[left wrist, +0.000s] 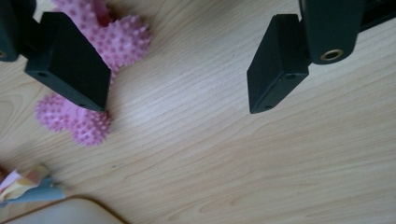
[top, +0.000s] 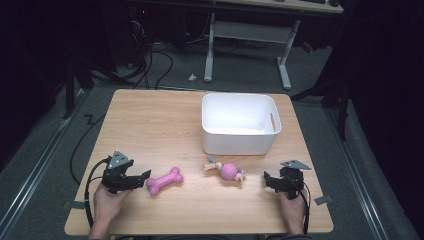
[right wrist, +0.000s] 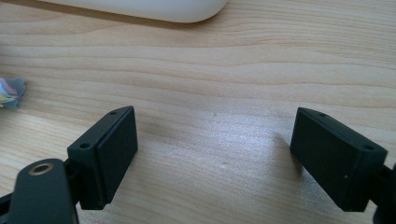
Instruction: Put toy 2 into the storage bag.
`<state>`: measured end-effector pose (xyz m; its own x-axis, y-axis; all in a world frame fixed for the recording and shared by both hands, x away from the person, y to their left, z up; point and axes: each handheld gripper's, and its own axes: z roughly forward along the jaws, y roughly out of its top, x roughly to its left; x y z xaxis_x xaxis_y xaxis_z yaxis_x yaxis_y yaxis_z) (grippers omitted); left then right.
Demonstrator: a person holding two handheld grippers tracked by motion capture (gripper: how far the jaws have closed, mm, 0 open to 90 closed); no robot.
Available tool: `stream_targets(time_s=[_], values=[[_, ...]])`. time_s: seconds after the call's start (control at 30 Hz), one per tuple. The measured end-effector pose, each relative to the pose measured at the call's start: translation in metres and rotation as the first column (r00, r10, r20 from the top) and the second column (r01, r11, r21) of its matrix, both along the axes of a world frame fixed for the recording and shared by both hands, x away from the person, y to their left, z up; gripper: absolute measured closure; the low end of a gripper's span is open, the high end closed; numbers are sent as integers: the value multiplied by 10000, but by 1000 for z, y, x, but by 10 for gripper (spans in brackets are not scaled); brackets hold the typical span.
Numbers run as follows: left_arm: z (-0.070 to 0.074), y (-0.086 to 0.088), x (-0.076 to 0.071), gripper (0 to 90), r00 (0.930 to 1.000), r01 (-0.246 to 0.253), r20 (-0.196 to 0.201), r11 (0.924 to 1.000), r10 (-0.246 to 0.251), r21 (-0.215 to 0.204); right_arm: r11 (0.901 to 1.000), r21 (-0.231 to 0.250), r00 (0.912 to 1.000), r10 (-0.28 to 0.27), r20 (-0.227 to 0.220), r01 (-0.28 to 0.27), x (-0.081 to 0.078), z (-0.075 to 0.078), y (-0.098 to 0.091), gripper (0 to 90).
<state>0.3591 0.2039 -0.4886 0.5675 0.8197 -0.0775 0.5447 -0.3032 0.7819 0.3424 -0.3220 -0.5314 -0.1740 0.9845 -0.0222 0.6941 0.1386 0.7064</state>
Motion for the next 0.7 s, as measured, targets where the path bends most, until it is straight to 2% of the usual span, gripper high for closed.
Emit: stream_targets(time_s=[0.1, 0.2, 0.37, 0.4, 0.43, 0.47, 0.53, 0.7], values=[[4, -4, -1, 216, 9999, 85, 68, 10000, -85, -48, 10000, 3, 10000, 9, 1, -9, 0, 0, 0, 150], [10, -8, -2, 226, 9992, 287, -280, 9996, -286, 51, 10000, 0, 10000, 12, -1, -12, 0, 0, 0, 150], [15, -17, -4, 217, 9986, 507, -163, 9986, -505, 113, 10000, 0, 10000, 8, -2, -8, 0, 0, 0, 150], [15, -23, -5, 218, 9980, 611, -167, 9974, -605, 390, 10000, -12, 10000, 22, -5, -22, 0, 0, 0, 150], [15, -23, -5, 217, 9980, 611, -167, 9974, -605, 390, 10000, -11, 10000, 21, -6, -21, 0, 0, 0, 150], [15, -26, -6, 217, 9979, 636, -145, 9964, -629, 564, 10000, -11, 10000, 21, -6, -21, 0, 0, 0, 150], [15, -34, -5, 201, 9960, 856, -316, 9938, -835, 711, 10000, -11, 10000, 21, -5, -21, 0, 0, 0, 150], [11, -43, -3, 207, 9927, 1085, -621, 9909, -1037, 797, 10000, -12, 10000, 24, -4, -24, 0, 0, 0, 150]])
